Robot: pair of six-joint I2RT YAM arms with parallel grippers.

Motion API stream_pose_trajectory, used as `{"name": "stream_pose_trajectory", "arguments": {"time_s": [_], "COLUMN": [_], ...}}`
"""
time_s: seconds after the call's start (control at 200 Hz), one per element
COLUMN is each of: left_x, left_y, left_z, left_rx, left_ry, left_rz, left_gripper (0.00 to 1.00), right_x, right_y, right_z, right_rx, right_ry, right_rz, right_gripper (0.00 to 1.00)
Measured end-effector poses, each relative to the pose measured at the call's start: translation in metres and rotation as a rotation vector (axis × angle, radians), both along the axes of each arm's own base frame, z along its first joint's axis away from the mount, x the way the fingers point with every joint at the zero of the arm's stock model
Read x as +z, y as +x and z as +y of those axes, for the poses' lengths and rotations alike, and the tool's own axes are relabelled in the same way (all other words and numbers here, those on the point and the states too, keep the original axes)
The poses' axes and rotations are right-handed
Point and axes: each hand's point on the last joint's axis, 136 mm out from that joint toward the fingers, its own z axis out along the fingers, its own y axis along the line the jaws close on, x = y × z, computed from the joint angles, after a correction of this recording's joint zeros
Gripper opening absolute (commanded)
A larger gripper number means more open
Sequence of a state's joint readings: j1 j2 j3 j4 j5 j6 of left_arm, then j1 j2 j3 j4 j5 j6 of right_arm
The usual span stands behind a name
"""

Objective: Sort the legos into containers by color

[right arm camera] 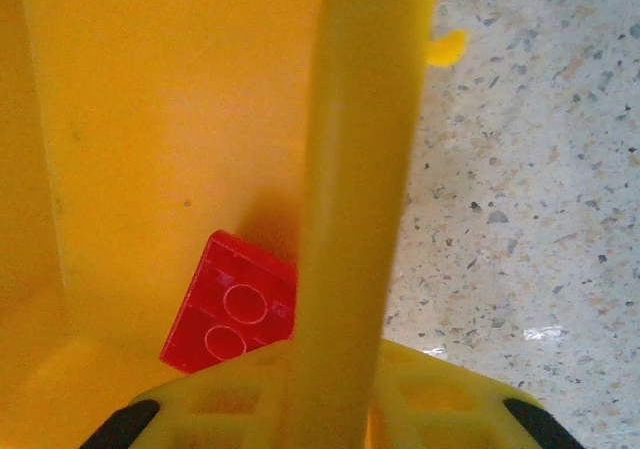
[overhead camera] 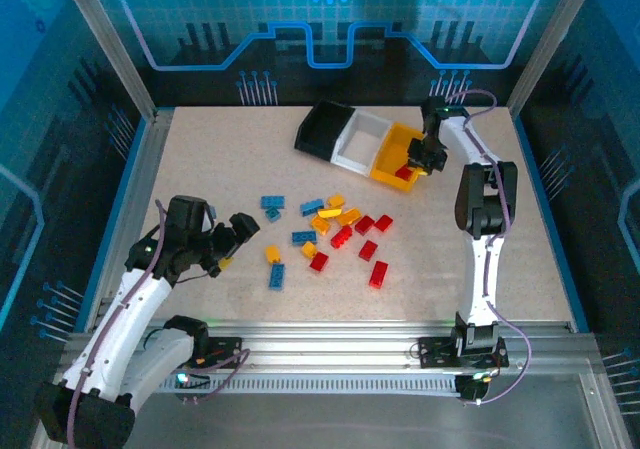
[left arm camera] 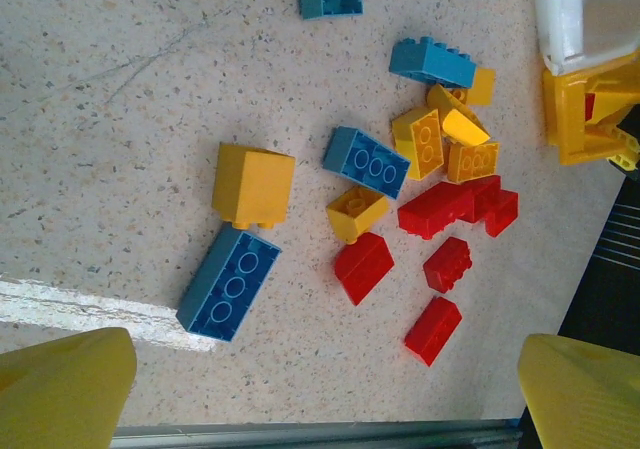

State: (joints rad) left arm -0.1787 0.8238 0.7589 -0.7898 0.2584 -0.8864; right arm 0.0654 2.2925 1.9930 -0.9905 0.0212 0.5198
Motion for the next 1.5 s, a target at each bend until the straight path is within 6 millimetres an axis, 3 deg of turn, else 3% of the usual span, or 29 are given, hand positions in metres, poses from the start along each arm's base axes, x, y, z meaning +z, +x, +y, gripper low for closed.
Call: {"name": "stream_pose_trajectory", "arguments": {"time_s": [0.16, 0.325, 0.465, 0.58, 0.805, 0.885, 1.03, 1.126, 1.501], "left_x": [-0.006, -0.011, -0.016, -0.021, -0.037, -0.042, -0.045, -0.044, -0.033], "left_y": [0.004, 0.009, 0.014, 0.02, 0.034, 0.038, 0.046, 0.049, 0.044], "left_z": [-0.001, -0.002, -0.003, -0.004, -0.008, -0.012, -0.02, -0.025, -0.026], "left_rx": [0.004, 0.004, 0.004, 0.001, -0.013, -0.027, -0.057, -0.072, -0.083], "left_ry": [0.0, 0.003, 0.005, 0.008, 0.011, 0.011, 0.008, 0.005, 0.002], "left_rz": [0.019, 0.034, 0.048, 0.057, 0.091, 0.1, 0.099, 0.091, 0.064], "left_gripper": [0.99, 0.99, 0.99, 0.99, 0.99, 0.99, 0.99, 0.99, 0.99], "right_x": [0.0, 0.0, 0.005, 0.018, 0.075, 0.081, 0.048, 0.024, -0.018], "right_y": [-0.005, -0.01, -0.012, -0.016, -0.08, -0.109, -0.163, -0.182, -0.158], "right_z": [0.01, 0.025, 0.033, 0.035, 0.04, 0.051, 0.074, 0.079, 0.091], "right_rx": [0.076, 0.121, 0.141, 0.147, 0.128, 0.12, 0.074, 0.002, -0.135], "right_ry": [-0.034, -0.022, 0.0, 0.007, 0.015, 0.033, 0.063, 0.077, 0.102], "right_rz": [0.002, 0.014, 0.018, -0.003, -0.047, -0.035, 0.093, 0.178, 0.238], "right_gripper": [0.19, 0.28, 0.55, 0.62, 0.63, 0.63, 0.62, 0.61, 0.59]}}
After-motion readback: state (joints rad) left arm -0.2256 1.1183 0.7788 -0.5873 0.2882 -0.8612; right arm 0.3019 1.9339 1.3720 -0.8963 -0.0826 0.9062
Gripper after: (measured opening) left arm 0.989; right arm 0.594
